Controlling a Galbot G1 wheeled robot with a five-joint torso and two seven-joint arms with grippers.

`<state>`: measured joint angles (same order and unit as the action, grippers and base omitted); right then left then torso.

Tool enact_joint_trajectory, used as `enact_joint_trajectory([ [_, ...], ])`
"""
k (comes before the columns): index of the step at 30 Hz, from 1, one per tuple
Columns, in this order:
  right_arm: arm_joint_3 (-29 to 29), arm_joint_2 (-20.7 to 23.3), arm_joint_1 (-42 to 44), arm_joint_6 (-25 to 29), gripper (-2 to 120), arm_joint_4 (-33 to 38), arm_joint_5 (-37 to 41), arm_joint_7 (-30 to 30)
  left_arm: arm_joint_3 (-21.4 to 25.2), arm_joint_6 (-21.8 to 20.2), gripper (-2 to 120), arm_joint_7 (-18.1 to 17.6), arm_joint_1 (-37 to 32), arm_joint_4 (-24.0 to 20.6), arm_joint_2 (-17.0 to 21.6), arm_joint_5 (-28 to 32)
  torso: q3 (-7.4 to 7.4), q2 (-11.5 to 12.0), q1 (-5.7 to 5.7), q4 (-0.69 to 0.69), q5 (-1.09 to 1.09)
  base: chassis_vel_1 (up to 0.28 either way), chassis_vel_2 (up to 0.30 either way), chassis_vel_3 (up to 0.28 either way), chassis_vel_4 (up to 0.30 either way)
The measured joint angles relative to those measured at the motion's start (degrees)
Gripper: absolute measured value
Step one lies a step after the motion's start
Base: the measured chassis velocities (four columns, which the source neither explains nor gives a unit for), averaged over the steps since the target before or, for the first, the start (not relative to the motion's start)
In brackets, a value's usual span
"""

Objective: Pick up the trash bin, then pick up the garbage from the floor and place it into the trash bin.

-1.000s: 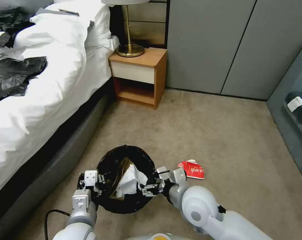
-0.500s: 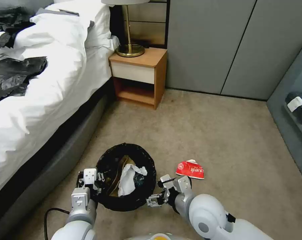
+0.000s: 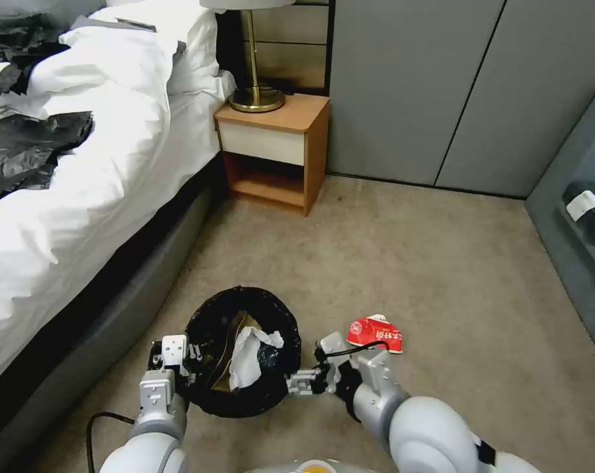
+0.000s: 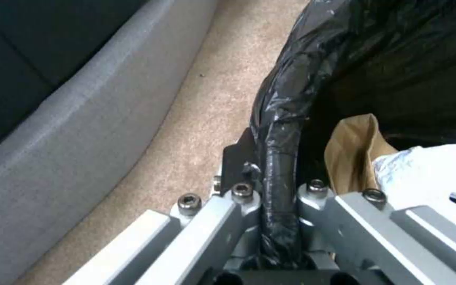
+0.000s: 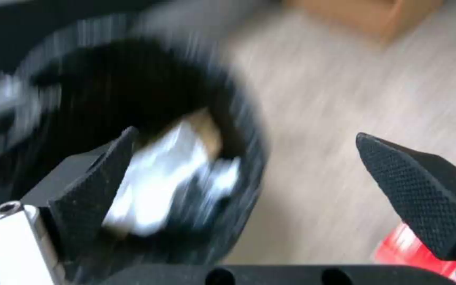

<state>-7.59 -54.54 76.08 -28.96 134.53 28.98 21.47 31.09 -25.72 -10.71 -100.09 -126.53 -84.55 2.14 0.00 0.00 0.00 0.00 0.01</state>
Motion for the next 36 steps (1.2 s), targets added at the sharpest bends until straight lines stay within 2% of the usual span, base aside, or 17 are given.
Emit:
enact_joint_trajectory([
  [1, 1.46, -0.31, 1.79, 3.95, 100, 0.33, -6.46, -1.69, 0.12, 0.02, 0, 0.00, 0.03, 0.25, 0.01, 0.00, 0.00, 0.00, 0.00, 0.00, 0.00, 0.000, 0.000, 0.000, 0.000],
  [2, 1.46, -0.31, 1.79, 3.95, 100, 0.33, -6.46, -1.69, 0.12, 0.02, 0, 0.00, 0.03, 0.25, 0.01, 0.00, 0.00, 0.00, 0.00, 0.00, 0.00, 0.000, 0.000, 0.000, 0.000],
  [3, 4.16, -1.02, 4.65, 10.76, 100, 0.44, -16.09, -4.22, 0.29, 0.03, 0, -0.01, 0.00, 0.36, 0.06, 0.04, 0.00, 0.00, 0.00, 0.01, 0.00, 0.000, 0.000, 0.000, 0.000],
  [4, 5.80, -1.69, 6.42, 15.19, 100, 0.43, -20.64, -5.31, 0.44, 0.04, 0, -0.01, -0.04, 0.37, 0.12, 0.11, 0.00, 0.00, 0.00, 0.00, 0.00, 0.000, 0.000, 0.000, 0.000],
  [5, 5.80, -1.69, 6.42, 15.19, 100, 0.43, -20.64, -5.31, 0.44, 0.04, 0, -0.01, -0.04, 0.37, 0.12, 0.11, 0.00, 0.00, 0.00, 0.00, 0.00, 0.000, 0.000, 0.000, 0.000],
  [7, 8.85, -3.93, 10.57, 23.71, 100, -0.23, -27.20, -6.44, 0.69, 0.04, 0, -0.01, -0.14, 0.33, 0.32, 0.37, 0.00, 0.00, 0.00, 0.00, 0.01, 0.000, 0.000, 0.000, 0.000],
  [8, 8.85, -3.93, 10.57, 23.71, 100, -0.23, -27.20, -6.44, 0.69, 0.04, 0, -0.01, -0.14, 0.33, 0.32, 0.37, 0.00, 0.00, 0.00, 0.00, 0.01, 0.000, 0.000, 0.000, 0.000],
  [9, 10.83, -6.04, 13.13, 29.02, 100, -1.30, -31.01, -7.04, 0.87, 0.01, 0, -0.02, -0.19, 0.16, 0.39, 0.48, 0.00, 0.00, 0.00, 0.00, 0.00, 0.000, 0.000, 0.000, 0.000],
  [10, 10.83, -6.04, 13.13, 29.02, 100, -1.30, -31.01, -7.04, 0.87, 0.01, 0, -0.02, -0.19, 0.16, 0.39, 0.48, 0.00, 0.00, 0.00, 0.00, 0.00, 0.000, 0.000, 0.000, 0.000],
  [12, 13.99, -10.85, 17.59, 37.56, 100, -4.41, -37.11, -7.56, 1.00, -0.05, 0, -0.03, -0.29, -0.15, 0.45, 0.67, 0.00, 0.00, 0.00, 0.00, 0.00, 0.000, 0.000, 0.000, 0.000],
  [13, 13.99, -10.85, 17.59, 37.56, 100, -4.41, -37.11, -7.56, 1.00, -0.05, 0, -0.03, -0.29, -0.15, 0.45, 0.67, 0.00, 0.00, 0.00, 0.00, 0.00, 0.000, 0.000, 0.000, 0.000],
  [16, 16.38, -14.51, 21.16, 42.25, 100, -8.09, -38.67, -7.18, 1.46, 0.08, 0, -0.04, -0.91, -0.42, 0.29, 0.79, 0.00, 0.00, 0.00, 0.01, -0.01, 0.000, 0.000, 0.000, 0.000],
  [22, 20.18, -16.96, 24.08, 45.00, 100, -10.88, -37.19, -6.70, 1.86, 0.39, 0, -0.05, -1.26, -0.59, 0.07, 1.15, 0.00, 0.00, 0.00, 0.00, -0.01, 0.000, 0.000, 0.000, 0.000],
  [32, 23.37, -16.75, 24.16, 45.25, 100, -12.25, -34.27, -7.49, 1.77, 0.47, 0, -0.05, -1.20, -0.76, -0.15, 1.18, 0.00, 0.00, 0.00, 0.00, -0.01, 0.000, 0.000, 0.000, 0.000],
  [36, 27.44, -15.55, 21.73, 44.89, 100, -15.40, -33.53, -11.18, 1.67, 0.45, 0, -0.06, -1.17, -0.83, -0.15, 1.13, 0.00, 0.00, 0.00, 0.00, -0.01, 0.000, 0.000, 0.000, 0.000],
])
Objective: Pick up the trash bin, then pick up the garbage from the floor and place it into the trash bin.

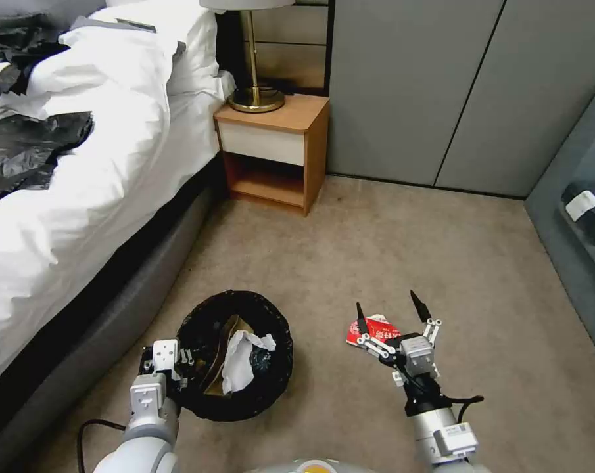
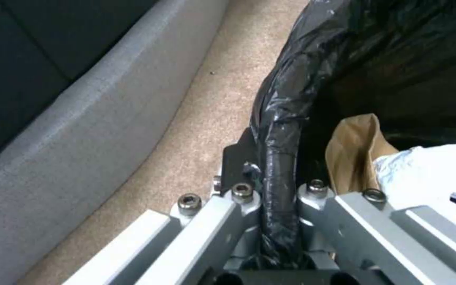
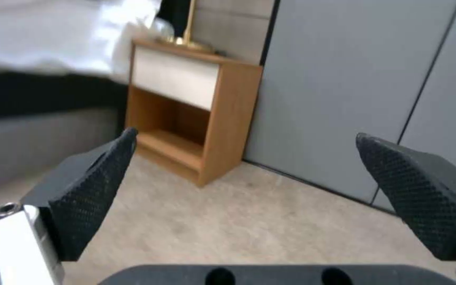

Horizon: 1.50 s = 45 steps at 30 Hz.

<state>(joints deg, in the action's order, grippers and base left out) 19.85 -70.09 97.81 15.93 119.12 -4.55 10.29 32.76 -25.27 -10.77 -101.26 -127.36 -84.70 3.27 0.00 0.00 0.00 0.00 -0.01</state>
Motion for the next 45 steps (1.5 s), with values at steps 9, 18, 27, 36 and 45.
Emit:
enact_joint_trajectory([
  [9, 2.54, 7.07, -10.71, -3.67, 100, -15.19, 5.46, -10.56, -0.26, -0.01, 0, -0.03, -0.03, 0.00, 0.00, -0.21, 0.00, 0.00, 0.00, 0.02, -0.01, 0.000, 0.000, 0.000, 0.000],
  [18, -2.47, 8.70, -19.93, -4.26, 100, -32.14, 8.27, -17.00, -0.26, -0.07, 0, -0.03, -0.20, -0.04, 0.13, -0.34, 0.00, 0.00, 0.00, 0.00, 0.00, 0.000, 0.000, 0.000, 0.000],
  [27, -3.54, 6.29, -27.77, 0.41, 100, -45.43, 10.82, -25.91, -0.79, -0.18, 0, -0.05, -0.39, -0.28, -0.12, -0.99, 0.01, 0.00, 0.00, 0.01, 0.01, 0.000, 0.000, 0.000, 0.000],
  [36, -3.96, 3.30, -33.52, 3.48, 100, -56.77, 11.62, -28.32, -0.88, -0.18, 0, -0.15, -0.92, -0.66, -0.22, -1.19, 0.01, 0.00, 0.01, 0.00, 0.01, 0.000, 0.000, 0.000, 0.000],
  [45, -4.11, 1.08, -38.30, 5.39, 100, -66.27, 13.10, -28.85, -1.16, -0.16, 0, -0.18, -1.41, -0.92, -0.48, -1.82, 0.01, 0.00, 0.00, 0.00, 0.01, 0.000, 0.000, 0.000, 0.000],
])
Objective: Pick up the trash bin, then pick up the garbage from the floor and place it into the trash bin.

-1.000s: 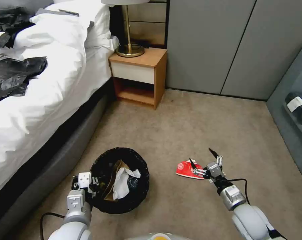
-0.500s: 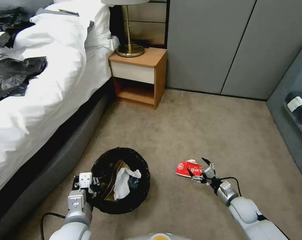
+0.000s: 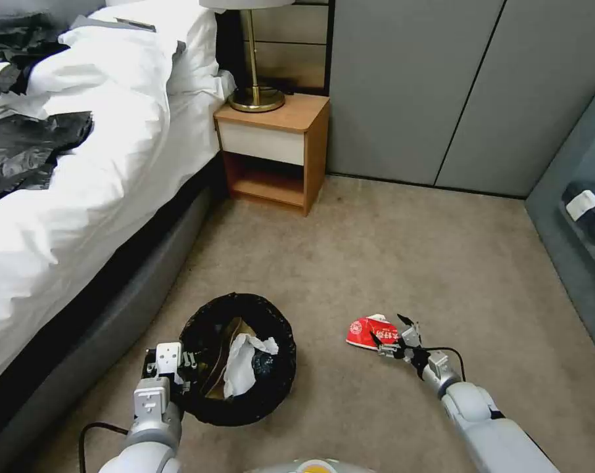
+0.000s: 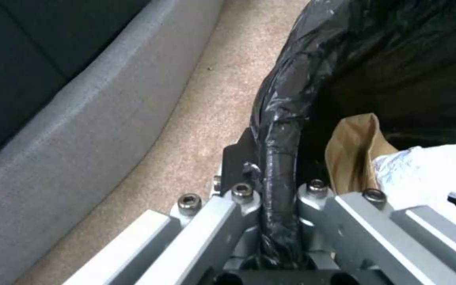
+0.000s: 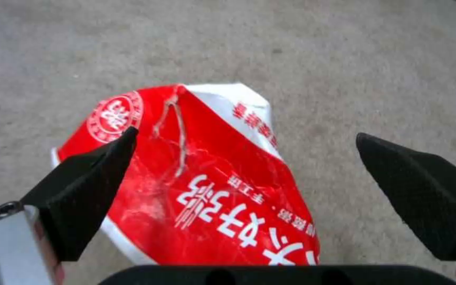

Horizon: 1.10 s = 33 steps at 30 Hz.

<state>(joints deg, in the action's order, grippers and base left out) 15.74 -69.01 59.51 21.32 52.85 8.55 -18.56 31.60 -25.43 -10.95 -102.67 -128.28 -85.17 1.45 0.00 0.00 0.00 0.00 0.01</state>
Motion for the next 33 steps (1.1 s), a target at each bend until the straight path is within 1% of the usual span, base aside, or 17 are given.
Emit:
enact_joint_trajectory([
  [8, -1.23, -2.92, -3.87, 0.68, 100, -8.60, 0.78, -0.23, -0.37, 0.07, 0, -0.03, -0.30, -0.24, -0.27, -0.60, 0.00, 0.00, 0.00, 0.00, -0.01, 0.000, 0.000, 0.000, 0.000],
  [12, -1.92, -4.78, -6.21, 0.53, 96, -12.74, 0.68, -0.37, -0.56, 0.33, 0, -0.04, -0.55, -0.24, -0.49, -0.89, -0.01, 0.00, 0.00, -0.01, 0.01, 0.000, 0.000, 0.000, 0.000],
  [14, -2.15, -5.98, -7.63, 0.78, 89, -15.21, 0.07, -0.40, -0.76, 0.53, 0, -0.05, -0.68, -0.17, -0.69, -1.16, -0.01, 0.00, 0.00, -0.01, 0.01, 0.000, 0.000, 0.000, 0.000],
  [15, -2.15, -5.98, -7.63, 0.78, 89, -15.21, 0.07, -0.40, -0.76, 0.53, 0, -0.05, -0.68, -0.17, -0.69, -1.16, -0.01, 0.00, 0.00, -0.01, 0.01, 0.000, 0.000, 0.000, 0.000],
  [17, -2.41, -7.37, -9.31, 1.07, 76, -18.10, -0.52, -0.49, -0.98, 0.63, 0, -0.05, -1.08, -0.21, -0.82, -1.40, -0.01, -0.01, 0.00, -0.02, 0.05, 0.000, 0.000, 0.000, 0.000],
  [18, -2.41, -7.37, -9.31, 1.07, 76, -18.10, -0.52, -0.49, -0.98, 0.63, 0, -0.05, -1.08, -0.21, -0.82, -1.40, -0.01, -0.01, 0.00, -0.02, 0.05, 0.000, 0.000, 0.000, 0.000],
  [19, -2.68, -7.63, -9.48, 1.08, 71, -18.36, -0.53, -0.49, -0.87, 0.64, 0, -0.05, -1.18, -0.33, -0.80, -1.40, -0.01, -0.01, 0.00, -0.04, 0.05, 0.000, 0.000, 0.000, 0.000],
  [21, -3.11, -7.77, -9.42, 1.04, 63, -18.24, -0.52, -0.42, -0.54, 0.69, 0, -0.05, -1.28, -0.43, -0.70, -1.30, -0.01, -0.01, 0.00, -0.04, 0.04, 0.000, 0.000, 0.000, 0.000],
  [22, -3.11, -7.77, -9.42, 1.04, 63, -18.24, -0.52, -0.42, -0.54, 0.69, 0, -0.05, -1.28, -0.43, -0.70, -1.30, -0.01, -0.01, 0.00, -0.04, 0.04, 0.000, 0.000, 0.000, 0.000],
  [23, -3.24, -7.76, -9.30, 0.98, 56, -17.98, -0.39, -0.35, -0.42, 0.70, 0, -0.05, -1.30, -0.43, -0.62, -1.26, -0.01, -0.01, 0.00, -0.03, 0.03, 0.000, 0.000, 0.000, 0.000],
  [24, -3.35, -7.72, -9.17, 0.95, 55, -17.78, -0.19, -0.28, -0.40, 0.71, 0, -0.05, -1.30, -0.43, -0.57, -1.22, -0.01, -0.01, -0.01, -0.02, 0.02, 0.000, 0.000, 0.000, 0.000],
  [25, -3.44, -7.59, -8.94, 0.90, 48, -17.36, 0.07, -0.20, -0.41, 0.70, 0, -0.05, -1.21, -0.43, -0.53, -1.14, -0.01, -0.01, 0.00, 0.00, -0.01, 0.000, 0.000, 0.000, 0.000],
  [26, -3.44, -7.59, -8.94, 0.90, 48, -17.36, 0.07, -0.20, -0.41, 0.70, 0, -0.05, -1.21, -0.43, -0.53, -1.14, -0.01, -0.01, 0.00, 0.00, -0.01, 0.000, 0.000, 0.000, 0.000],
  [28, -3.54, -7.29, -8.46, 0.75, 40, -16.46, 0.48, 0.00, -0.54, 0.70, 0, -0.05, -0.91, -0.36, -0.53, -1.13, -0.01, 0.00, 0.00, 0.02, -0.03, 0.000, 0.000, 0.000, 0.000],
  [29, -3.66, -6.99, -8.05, 0.65, 33, -15.62, 0.85, 0.19, -0.75, 0.66, 0, -0.05, -0.67, -0.17, -0.55, -1.15, -0.01, 0.00, 0.00, 0.03, -0.05, 0.000, 0.000, 0.000, 0.000],
  [30, -3.66, -6.99, -8.05, 0.65, 33, -15.62, 0.85, 0.19, -0.75, 0.66, 0, -0.05, -0.67, -0.17, -0.55, -1.15, -0.01, 0.00, 0.00, 0.03, -0.05, 0.000, 0.000, 0.000, 0.000],
  [33, -3.76, -6.43, -7.46, 0.66, 20, -14.30, 1.17, 0.34, -1.11, 0.57, 0, -0.05, -0.38, 0.22, -0.59, -1.24, 0.00, 0.00, 0.00, 0.03, -0.07, 0.000, 0.000, 0.000, 0.000],
])
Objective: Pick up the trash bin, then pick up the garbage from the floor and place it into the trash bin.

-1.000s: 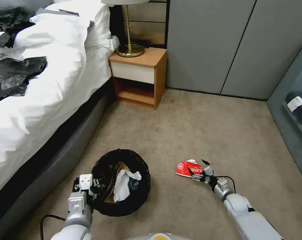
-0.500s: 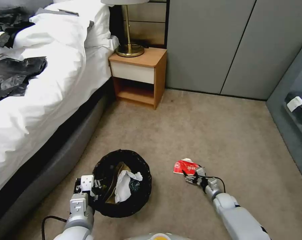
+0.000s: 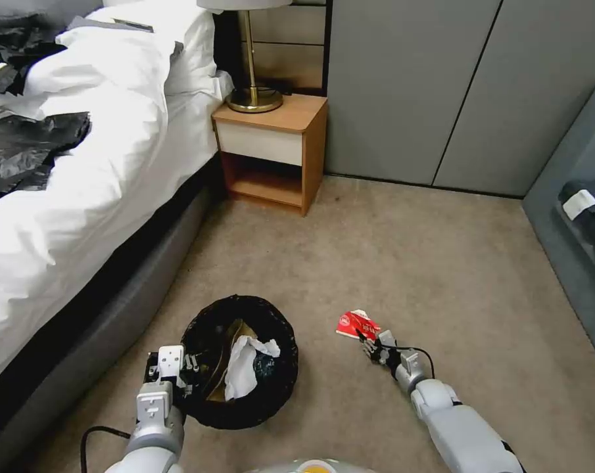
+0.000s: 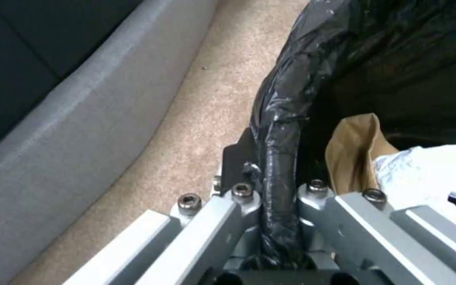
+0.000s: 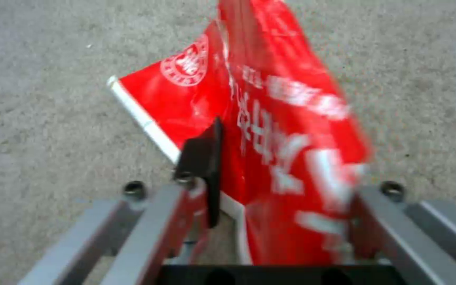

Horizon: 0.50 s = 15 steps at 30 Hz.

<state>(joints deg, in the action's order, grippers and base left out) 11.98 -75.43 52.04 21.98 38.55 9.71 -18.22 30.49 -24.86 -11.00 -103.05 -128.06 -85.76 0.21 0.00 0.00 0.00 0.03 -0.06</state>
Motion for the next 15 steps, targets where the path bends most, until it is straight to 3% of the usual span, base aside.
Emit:
enact_joint_trajectory([
  [6, 0.01, 0.39, 0.12, 0.47, 2, 0.40, 0.16, 0.05, -0.02, -0.03, 0, 0.00, -0.10, 0.01, 0.01, -0.05, 0.00, 0.00, 0.00, -0.01, 0.03, 0.000, 0.000, 0.000, 0.000],
  [15, -0.19, 0.97, 1.46, 0.67, 1, 3.86, 1.15, 1.13, 0.04, -0.08, 0, 0.00, -0.39, -0.47, 0.04, -0.14, 0.00, 0.00, 0.00, -0.04, 0.06, 0.000, 0.000, 0.000, 0.000],
])
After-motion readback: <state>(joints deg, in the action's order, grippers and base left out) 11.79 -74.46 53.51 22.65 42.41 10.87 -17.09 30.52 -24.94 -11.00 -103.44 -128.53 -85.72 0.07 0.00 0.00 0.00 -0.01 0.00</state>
